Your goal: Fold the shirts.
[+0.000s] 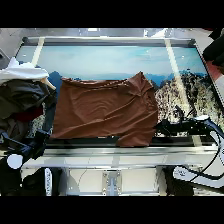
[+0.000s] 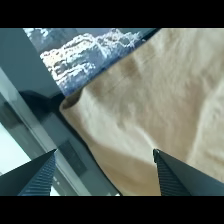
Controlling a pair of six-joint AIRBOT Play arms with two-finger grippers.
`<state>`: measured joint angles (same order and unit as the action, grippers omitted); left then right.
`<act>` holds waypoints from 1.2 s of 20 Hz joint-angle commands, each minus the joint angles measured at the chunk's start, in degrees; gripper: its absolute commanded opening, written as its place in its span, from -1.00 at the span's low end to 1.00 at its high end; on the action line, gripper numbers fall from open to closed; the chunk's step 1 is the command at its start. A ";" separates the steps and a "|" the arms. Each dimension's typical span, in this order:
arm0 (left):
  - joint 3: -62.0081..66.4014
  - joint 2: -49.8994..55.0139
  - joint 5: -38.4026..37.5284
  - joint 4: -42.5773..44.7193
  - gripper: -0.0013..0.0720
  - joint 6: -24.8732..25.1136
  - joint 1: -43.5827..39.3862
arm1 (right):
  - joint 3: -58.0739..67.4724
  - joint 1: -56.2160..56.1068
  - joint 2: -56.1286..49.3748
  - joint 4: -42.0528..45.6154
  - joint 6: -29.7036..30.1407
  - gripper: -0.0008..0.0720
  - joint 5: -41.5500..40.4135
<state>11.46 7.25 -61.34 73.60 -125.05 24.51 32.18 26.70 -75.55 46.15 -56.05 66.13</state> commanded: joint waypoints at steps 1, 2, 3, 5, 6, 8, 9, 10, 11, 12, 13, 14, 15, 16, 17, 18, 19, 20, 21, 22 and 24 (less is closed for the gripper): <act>-1.40 -0.24 -0.44 -0.63 0.92 -0.39 0.04 | -0.33 -0.02 0.02 -2.12 0.26 0.01 -3.21; -2.08 -0.22 -0.44 -0.68 0.92 -1.25 0.04 | -0.33 -0.31 0.00 -2.29 0.28 -0.04 -3.21; -2.62 -0.11 -0.44 -0.70 0.92 -1.70 0.07 | -0.33 -0.90 0.00 -2.23 0.28 -0.04 -3.26; -3.15 1.31 -0.42 -1.29 0.92 -1.79 0.04 | -0.33 -2.91 0.00 -2.21 0.28 -0.06 -3.63; -3.15 2.69 -0.15 -1.31 0.92 -1.60 0.04 | -0.33 -4.13 0.00 -2.21 0.28 -0.25 -4.26; -3.15 6.16 1.55 -1.70 0.92 -0.96 0.04 | -0.33 -6.36 0.00 -2.40 0.24 -0.44 -5.35; -3.15 8.13 3.43 -3.28 0.92 1.11 0.04 | -0.33 -7.02 0.02 -2.43 0.26 -0.65 -5.31; -3.15 10.05 5.22 -5.22 0.92 2.80 0.07 | -0.33 -7.17 0.02 -2.40 0.22 -0.94 -5.27; -3.15 12.28 7.15 -6.69 0.92 3.76 0.04 | -0.33 -7.15 0.04 -2.38 0.24 -0.95 -5.20; -3.15 14.47 8.70 -7.41 0.92 4.72 0.04 | -0.31 -7.15 0.04 -2.38 0.24 -0.95 -5.07; -3.15 16.57 10.19 -7.87 0.92 6.01 0.04 | -0.31 -7.15 0.04 -2.38 0.24 -0.95 -4.59; -3.15 18.82 11.67 -8.37 0.92 7.48 0.04 | -0.31 -7.15 0.04 -2.36 0.24 -0.95 -3.78; -3.15 20.83 13.33 -8.59 0.91 7.74 0.04 | -0.31 -7.15 0.04 -2.36 0.24 -0.95 -2.78; -3.15 22.43 14.82 -8.57 0.75 7.74 0.04 | -0.31 -7.15 0.04 -2.34 0.24 -0.95 -2.05; -3.15 24.02 16.33 -8.61 0.61 8.55 0.04 | -0.31 -7.15 0.04 -2.38 0.24 -0.95 -1.51; -3.15 25.33 17.38 -8.96 0.60 9.22 0.04 | -0.31 -7.15 0.04 -2.38 0.24 -0.95 -0.92; -3.15 26.58 18.45 -9.90 0.60 10.78 0.04 | -0.31 -7.15 0.04 -2.40 0.22 -0.95 -0.13; -3.15 27.61 19.50 -11.21 0.60 12.61 0.04 | -0.31 -7.15 0.07 -2.43 0.24 -0.95 0.63; -3.15 28.52 20.48 -13.05 0.59 14.21 0.04 | -0.26 -7.15 0.07 -2.43 0.22 -0.95 1.42; -3.15 29.16 21.40 -14.75 0.47 15.50 0.04 | -0.26 -7.15 0.07 -2.47 0.22 -0.95 2.16; -3.13 29.51 22.86 -17.00 -0.25 16.70 0.04 | -0.26 -7.15 0.09 -2.51 0.22 -0.95 3.13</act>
<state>8.29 34.98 -41.91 60.93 -111.81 24.51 31.90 19.62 -75.50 43.81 -55.83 67.09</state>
